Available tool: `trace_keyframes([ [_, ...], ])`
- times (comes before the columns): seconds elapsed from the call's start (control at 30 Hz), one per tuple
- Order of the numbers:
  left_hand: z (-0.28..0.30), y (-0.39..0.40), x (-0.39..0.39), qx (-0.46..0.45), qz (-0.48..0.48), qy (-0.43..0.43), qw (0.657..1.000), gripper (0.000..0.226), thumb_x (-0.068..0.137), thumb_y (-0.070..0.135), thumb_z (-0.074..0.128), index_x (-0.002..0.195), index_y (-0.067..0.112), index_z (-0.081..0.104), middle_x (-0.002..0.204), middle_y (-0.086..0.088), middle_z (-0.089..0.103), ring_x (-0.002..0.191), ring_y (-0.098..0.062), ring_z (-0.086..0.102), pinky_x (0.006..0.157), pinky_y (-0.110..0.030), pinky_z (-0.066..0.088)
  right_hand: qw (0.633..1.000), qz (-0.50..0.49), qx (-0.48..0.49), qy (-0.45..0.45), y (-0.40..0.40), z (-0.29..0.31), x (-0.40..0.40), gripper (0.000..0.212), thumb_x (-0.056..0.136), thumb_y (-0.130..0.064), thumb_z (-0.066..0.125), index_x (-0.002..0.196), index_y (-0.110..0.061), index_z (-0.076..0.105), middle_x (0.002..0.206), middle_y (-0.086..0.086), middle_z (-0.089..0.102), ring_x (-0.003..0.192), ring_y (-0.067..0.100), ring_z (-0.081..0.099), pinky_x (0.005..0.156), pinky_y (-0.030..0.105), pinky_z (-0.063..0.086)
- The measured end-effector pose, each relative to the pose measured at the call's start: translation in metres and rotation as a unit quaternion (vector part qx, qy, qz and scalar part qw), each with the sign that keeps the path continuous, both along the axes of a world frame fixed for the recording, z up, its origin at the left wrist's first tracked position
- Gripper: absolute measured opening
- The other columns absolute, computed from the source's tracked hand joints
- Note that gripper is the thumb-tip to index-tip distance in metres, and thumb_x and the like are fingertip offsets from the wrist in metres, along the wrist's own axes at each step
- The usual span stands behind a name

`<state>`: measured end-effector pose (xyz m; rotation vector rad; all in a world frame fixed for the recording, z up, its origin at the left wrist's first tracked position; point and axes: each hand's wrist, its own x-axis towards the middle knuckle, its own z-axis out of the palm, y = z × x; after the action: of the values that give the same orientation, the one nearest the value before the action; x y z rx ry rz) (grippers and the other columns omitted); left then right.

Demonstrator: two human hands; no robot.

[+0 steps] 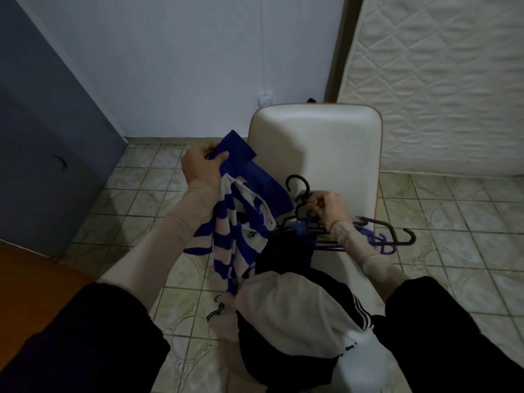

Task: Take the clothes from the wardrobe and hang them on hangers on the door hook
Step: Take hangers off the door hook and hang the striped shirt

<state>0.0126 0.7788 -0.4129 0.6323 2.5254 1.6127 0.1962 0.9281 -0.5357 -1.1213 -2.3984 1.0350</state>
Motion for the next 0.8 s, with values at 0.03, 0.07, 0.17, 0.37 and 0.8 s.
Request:
trace_keyframes([
  [0.03, 0.010, -0.003, -0.001, 0.003, -0.001, 0.007, 1.000, 0.025, 0.080, 0.006, 0.068, 0.104, 0.001, 0.066, 0.097, -0.004, 0.062, 0.087, -0.012, 0.055, 0.078, -0.021, 0.045, 1.000, 0.000, 0.013, -0.007, -0.001, 0.012, -0.001, 0.004, 0.081, -0.009, 0.063, 0.080, -0.008, 0.066, 0.081, 0.016, 0.069, 0.078, 0.032, 0.064, 0.073, 0.040, 0.052],
  [0.07, 0.021, -0.006, -0.002, 0.004, -0.003, 0.016, 1.000, 0.022, 0.080, 0.006, 0.068, 0.101, 0.001, 0.067, 0.095, -0.005, 0.063, 0.085, -0.012, 0.055, 0.075, -0.020, 0.045, 1.000, 0.000, 0.024, -0.010, -0.003, 0.024, -0.002, 0.005, 0.081, -0.008, 0.062, 0.080, -0.008, 0.066, 0.082, 0.015, 0.069, 0.079, 0.031, 0.064, 0.072, 0.038, 0.051],
  [0.17, 0.055, -0.014, -0.006, 0.013, -0.003, 0.038, 0.999, 0.016, 0.080, 0.006, 0.067, 0.095, 0.000, 0.067, 0.090, -0.004, 0.062, 0.081, -0.012, 0.054, 0.063, -0.009, 0.041, 0.998, -0.028, 0.062, -0.007, -0.006, 0.062, -0.002, 0.010, 0.083, -0.007, 0.059, 0.083, -0.010, 0.068, 0.086, 0.013, 0.070, 0.082, 0.027, 0.063, 0.068, 0.028, 0.041],
  [0.37, 0.129, -0.024, -0.008, 0.054, 0.033, 0.040, 0.997, 0.011, 0.081, 0.004, 0.065, 0.092, 0.004, 0.066, 0.077, 0.002, 0.056, 0.070, -0.008, 0.050, 0.062, -0.009, 0.043, 0.989, -0.094, 0.114, -0.001, -0.002, 0.138, -0.004, 0.010, 0.086, -0.013, 0.057, 0.086, -0.010, 0.067, 0.086, 0.019, 0.068, 0.081, 0.035, 0.061, 0.067, 0.034, 0.045],
  [0.8, 0.268, -0.022, -0.001, 0.127, 0.036, 0.093, 0.987, 0.014, 0.081, 0.007, 0.067, 0.095, 0.006, 0.068, 0.088, 0.000, 0.059, 0.083, -0.013, 0.053, 0.078, -0.021, 0.043, 0.955, -0.165, 0.149, 0.197, 0.014, 0.261, 0.001, 0.017, 0.088, -0.009, 0.057, 0.100, -0.002, 0.066, 0.098, 0.022, 0.068, 0.092, 0.036, 0.062, 0.080, 0.036, 0.045],
])
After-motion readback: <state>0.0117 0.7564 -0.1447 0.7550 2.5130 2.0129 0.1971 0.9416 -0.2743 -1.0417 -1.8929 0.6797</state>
